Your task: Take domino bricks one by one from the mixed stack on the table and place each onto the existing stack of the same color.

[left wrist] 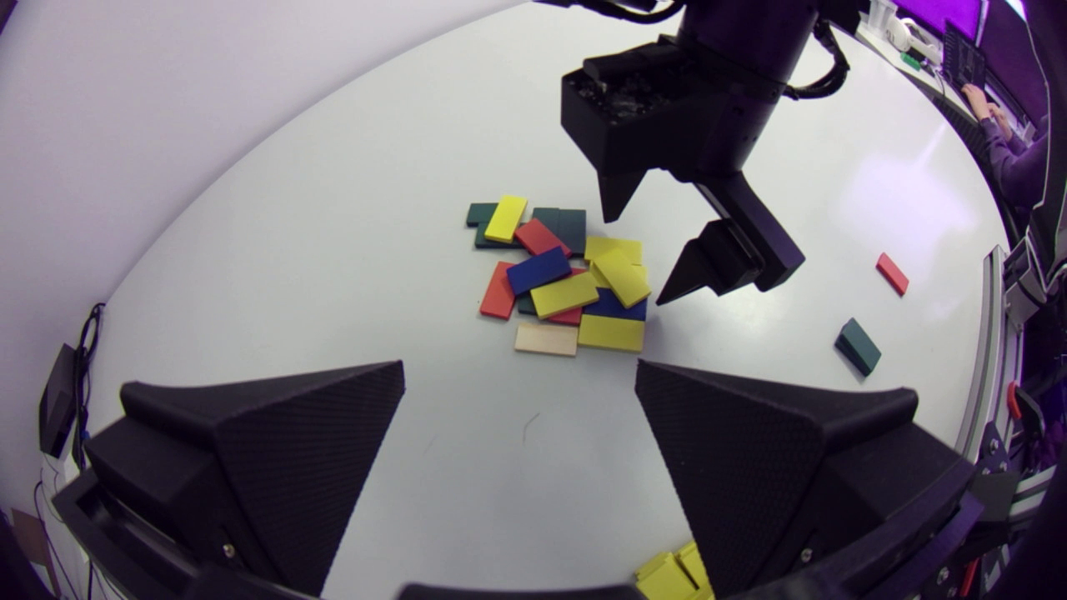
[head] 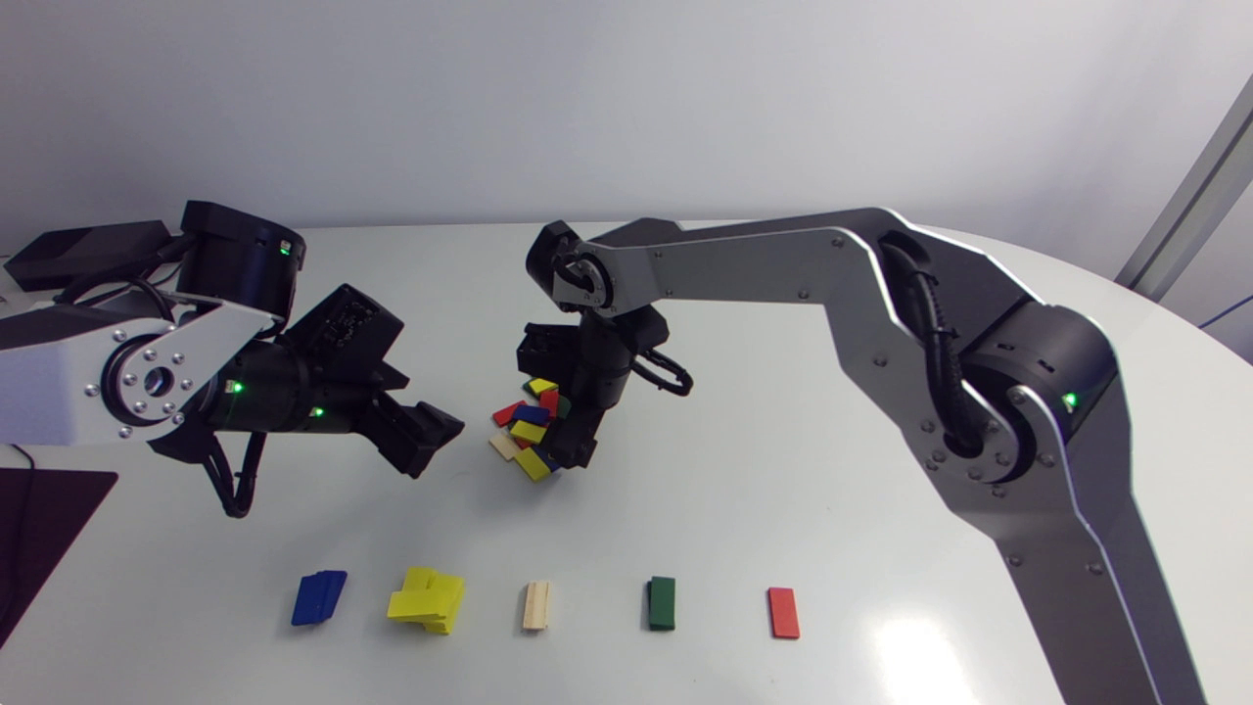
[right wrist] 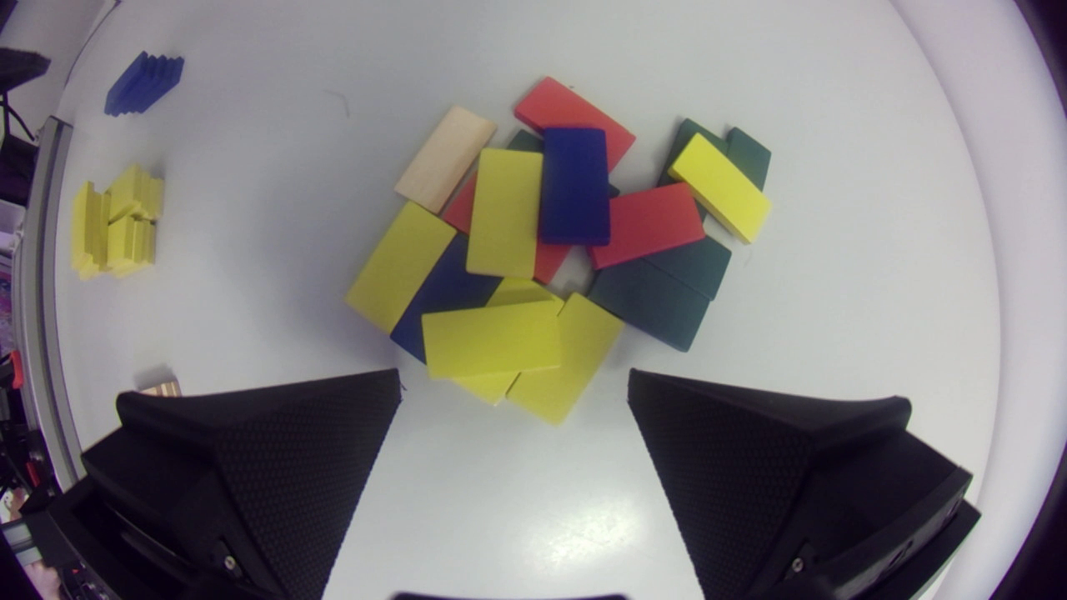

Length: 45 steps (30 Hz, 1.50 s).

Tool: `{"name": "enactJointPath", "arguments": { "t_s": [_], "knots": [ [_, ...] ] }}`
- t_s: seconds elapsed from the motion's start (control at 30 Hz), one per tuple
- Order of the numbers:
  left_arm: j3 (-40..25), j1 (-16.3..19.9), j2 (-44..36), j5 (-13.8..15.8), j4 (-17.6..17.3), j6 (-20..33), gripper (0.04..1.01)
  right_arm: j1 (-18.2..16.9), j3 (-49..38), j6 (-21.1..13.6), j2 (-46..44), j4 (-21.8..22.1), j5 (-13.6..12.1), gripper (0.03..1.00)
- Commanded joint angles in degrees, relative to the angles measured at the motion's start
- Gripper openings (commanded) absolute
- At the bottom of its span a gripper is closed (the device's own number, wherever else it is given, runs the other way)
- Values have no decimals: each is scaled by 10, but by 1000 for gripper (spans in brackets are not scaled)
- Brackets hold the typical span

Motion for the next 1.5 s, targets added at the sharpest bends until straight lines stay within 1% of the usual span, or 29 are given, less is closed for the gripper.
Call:
{"name": "enactJointPath", "arguments": {
  "t_s": [0.0, 0.33, 0.6, 0.7, 0.77, 0.87, 0.93, 1.03, 1.27, 1.47],
  "knots": [
    [-13, 8, -9, 9, 3, 14, 987, 4, 21, 6, 21, -15, 5, 956],
    [-12, 10, -9, 10, 3, 19, 985, 5, 73, 1, 55, -45, 5, 956],
    [-10, 17, -4, 14, 3, 24, 987, 9, 86, 1, 64, -54, 5, 956],
    [-9, 17, -3, 15, 3, 25, 987, 13, 89, 1, 68, -55, 5, 933],
    [-9, 17, -2, 15, 3, 25, 987, 14, 93, 0, 70, -58, 5, 893],
    [-8, 17, -2, 15, 3, 25, 987, 16, 97, -1, 74, -61, 5, 867],
    [-9, 17, -3, 15, 2, 25, 987, 18, 97, -3, 75, -64, 5, 795],
    [-8, 18, -3, 15, 2, 25, 987, 19, 96, -5, 76, -70, 3, 661],
    [-8, 17, -5, 16, 2, 25, 987, 19, 92, -5, 68, -75, -2, 251],
    [-11, 17, -6, 16, 2, 25, 987, 21, 74, -3, 56, -69, -6, 230]
  ]
}}
